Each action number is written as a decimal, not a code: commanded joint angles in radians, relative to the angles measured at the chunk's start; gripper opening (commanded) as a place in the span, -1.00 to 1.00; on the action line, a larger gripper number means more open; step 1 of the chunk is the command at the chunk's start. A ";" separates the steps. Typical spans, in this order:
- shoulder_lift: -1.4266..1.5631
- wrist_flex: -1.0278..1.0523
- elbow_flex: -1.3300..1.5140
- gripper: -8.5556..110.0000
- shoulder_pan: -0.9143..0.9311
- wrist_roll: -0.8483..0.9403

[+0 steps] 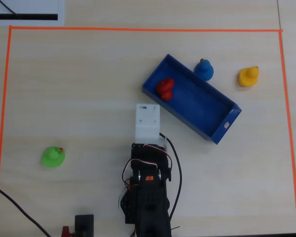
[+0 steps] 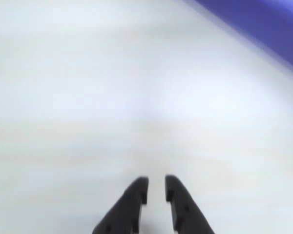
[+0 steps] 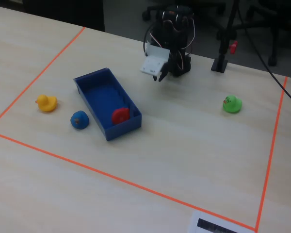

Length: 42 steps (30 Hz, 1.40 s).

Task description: Grasp red duck and put it into box.

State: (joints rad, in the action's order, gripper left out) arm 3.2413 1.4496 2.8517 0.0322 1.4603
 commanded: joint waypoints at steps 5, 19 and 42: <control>0.069 -0.054 0.141 -0.85 -0.029 0.025; 0.069 -0.114 0.259 -0.85 -0.012 0.037; 0.069 -0.115 0.259 -0.85 -0.015 0.029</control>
State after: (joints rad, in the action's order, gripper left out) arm 3.3119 1.3284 3.1063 0.0245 1.4926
